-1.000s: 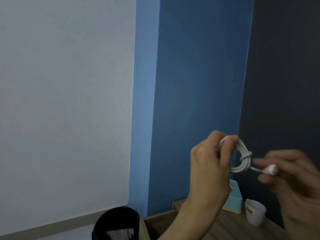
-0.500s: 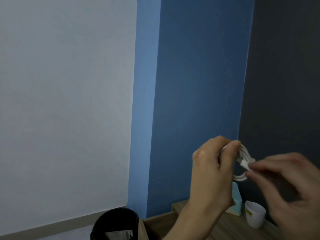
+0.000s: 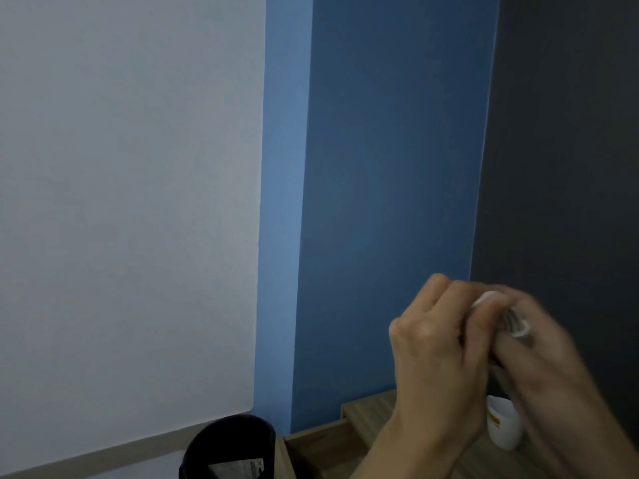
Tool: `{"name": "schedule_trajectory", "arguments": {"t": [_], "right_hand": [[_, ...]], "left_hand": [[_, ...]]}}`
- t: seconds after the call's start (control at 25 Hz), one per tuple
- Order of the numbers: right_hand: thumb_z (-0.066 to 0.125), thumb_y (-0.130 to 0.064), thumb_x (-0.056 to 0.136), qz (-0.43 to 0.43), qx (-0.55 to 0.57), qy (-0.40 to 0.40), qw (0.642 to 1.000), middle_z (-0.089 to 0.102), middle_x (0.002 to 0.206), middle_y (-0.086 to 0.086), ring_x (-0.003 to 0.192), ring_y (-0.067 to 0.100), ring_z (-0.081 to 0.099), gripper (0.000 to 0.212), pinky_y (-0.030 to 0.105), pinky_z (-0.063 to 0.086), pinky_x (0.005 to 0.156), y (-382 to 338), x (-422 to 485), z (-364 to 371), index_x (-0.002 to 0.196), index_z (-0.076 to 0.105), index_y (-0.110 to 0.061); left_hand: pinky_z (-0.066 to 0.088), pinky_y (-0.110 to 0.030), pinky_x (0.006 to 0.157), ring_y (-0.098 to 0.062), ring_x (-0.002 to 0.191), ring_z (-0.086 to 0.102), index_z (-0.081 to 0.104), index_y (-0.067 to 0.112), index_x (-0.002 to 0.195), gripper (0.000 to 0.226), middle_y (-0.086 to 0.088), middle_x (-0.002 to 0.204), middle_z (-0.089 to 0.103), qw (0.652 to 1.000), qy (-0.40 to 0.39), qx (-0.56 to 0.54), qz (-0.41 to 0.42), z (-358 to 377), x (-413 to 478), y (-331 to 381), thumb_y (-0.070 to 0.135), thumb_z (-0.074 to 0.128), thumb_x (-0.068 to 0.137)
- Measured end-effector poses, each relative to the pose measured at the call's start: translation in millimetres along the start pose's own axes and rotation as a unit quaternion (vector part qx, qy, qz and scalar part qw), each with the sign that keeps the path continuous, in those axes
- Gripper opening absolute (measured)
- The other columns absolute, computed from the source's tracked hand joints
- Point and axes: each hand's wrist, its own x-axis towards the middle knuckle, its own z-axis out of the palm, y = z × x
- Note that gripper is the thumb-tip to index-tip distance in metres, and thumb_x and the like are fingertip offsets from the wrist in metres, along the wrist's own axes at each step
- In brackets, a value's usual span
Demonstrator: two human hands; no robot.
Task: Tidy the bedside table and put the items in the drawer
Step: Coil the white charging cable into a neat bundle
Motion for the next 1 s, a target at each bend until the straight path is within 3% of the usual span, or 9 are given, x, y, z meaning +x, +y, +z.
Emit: {"name": "schedule_trajectory", "arguments": {"t": [0.08, 0.16, 0.28, 0.44, 0.6, 0.68, 0.76, 0.88, 1.0], "right_hand": [[0.062, -0.010, 0.082, -0.011, -0.060, 0.002, 0.998, 0.069, 0.064, 0.009, 0.054, 0.003, 0.062, 0.017, 0.015, 0.049, 0.046, -5, 0, 5, 0.073, 0.072, -0.020], [0.068, -0.033, 0.077, -0.042, -0.073, 0.006, 0.996, 0.068, 0.068, 0.013, 0.055, 0.007, 0.060, 0.010, 0.022, 0.049, 0.050, -3, -4, 3, 0.072, 0.074, -0.026], [0.071, -0.073, 0.047, -0.025, -0.032, -0.076, 0.996, 0.061, 0.069, 0.025, 0.058, 0.015, 0.056, 0.066, 0.024, 0.047, 0.056, 4, -8, -11, 0.086, 0.076, -0.020], [0.080, -0.069, 0.030, 0.029, 0.027, -0.069, 0.997, 0.071, 0.066, 0.008, 0.056, 0.012, 0.058, 0.065, 0.012, 0.049, 0.055, 5, -12, -28, 0.078, 0.078, -0.026], [0.050, -0.083, 0.060, -0.055, -0.295, -0.038, 0.953, 0.060, 0.062, -0.010, 0.049, 0.006, 0.056, 0.049, 0.011, 0.043, 0.049, -11, -18, -46, 0.076, 0.073, -0.042], [0.041, -0.081, 0.069, -0.069, -0.364, -0.016, 0.929, 0.061, 0.068, -0.015, 0.056, 0.003, 0.059, 0.046, 0.013, 0.044, 0.052, -13, -22, -51, 0.079, 0.069, -0.047], [0.050, -0.085, 0.056, -0.052, -0.284, 0.002, 0.957, 0.066, 0.069, -0.015, 0.059, -0.001, 0.061, 0.049, 0.009, 0.046, 0.053, -15, -23, -43, 0.077, 0.071, -0.047], [0.079, -0.070, 0.018, 0.020, 0.004, 0.028, 0.999, 0.062, 0.048, -0.006, 0.041, -0.002, 0.052, 0.062, 0.007, 0.040, 0.039, -8, -16, -31, 0.059, 0.072, -0.024], [0.079, -0.070, 0.024, 0.020, 0.016, -0.024, 0.999, 0.053, 0.048, 0.000, 0.042, 0.002, 0.045, 0.070, 0.009, 0.038, 0.041, -14, -10, -16, 0.074, 0.073, -0.022]], "left_hand": [[0.037, -0.013, 0.059, 0.000, 0.063, 0.048, 0.063, 0.019, 0.075, 0.037, 0.007, 0.071, 0.053, 1.000, 0.002, -0.001, -0.001, 1, -1, -1, 0.046, 0.044, 0.091], [0.040, -0.014, 0.060, 0.001, 0.065, 0.051, 0.062, 0.025, 0.075, 0.025, 0.009, 0.071, 0.054, 0.999, 0.017, -0.018, -0.030, -1, 3, -4, 0.041, 0.051, 0.089], [0.044, -0.019, 0.061, -0.005, 0.068, 0.056, 0.063, 0.030, 0.074, 0.020, 0.006, 0.074, 0.060, 0.994, 0.019, -0.056, -0.094, -6, 9, -4, 0.038, 0.048, 0.086], [0.043, -0.020, 0.059, -0.004, 0.065, 0.054, 0.065, 0.025, 0.075, 0.021, 0.003, 0.072, 0.062, 0.989, -0.026, -0.082, -0.124, -10, 10, -4, 0.037, 0.052, 0.086], [0.036, -0.015, 0.053, 0.001, 0.055, 0.047, 0.066, 0.016, 0.074, 0.020, 0.012, 0.062, 0.057, 0.982, -0.066, -0.081, -0.155, -12, 4, -8, 0.024, 0.057, 0.090], [0.034, -0.011, 0.049, 0.003, 0.050, 0.044, 0.066, 0.018, 0.072, 0.020, 0.018, 0.055, 0.051, 0.979, -0.067, -0.097, -0.165, -10, 3, -5, 0.022, 0.058, 0.090], [0.032, -0.010, 0.051, 0.003, 0.050, 0.044, 0.064, 0.017, 0.071, 0.021, 0.017, 0.054, 0.049, 0.981, -0.048, -0.102, -0.156, -7, 5, -4, 0.021, 0.058, 0.090], [0.034, -0.012, 0.053, 0.002, 0.054, 0.044, 0.066, 0.015, 0.073, 0.020, 0.014, 0.059, 0.051, 0.983, -0.027, -0.106, -0.151, -1, 8, -4, 0.023, 0.058, 0.090], [0.037, -0.013, 0.056, 0.003, 0.057, 0.047, 0.068, 0.019, 0.076, 0.019, 0.015, 0.064, 0.056, 0.983, -0.038, -0.118, -0.137, -3, 8, -5, 0.031, 0.056, 0.086]]}}
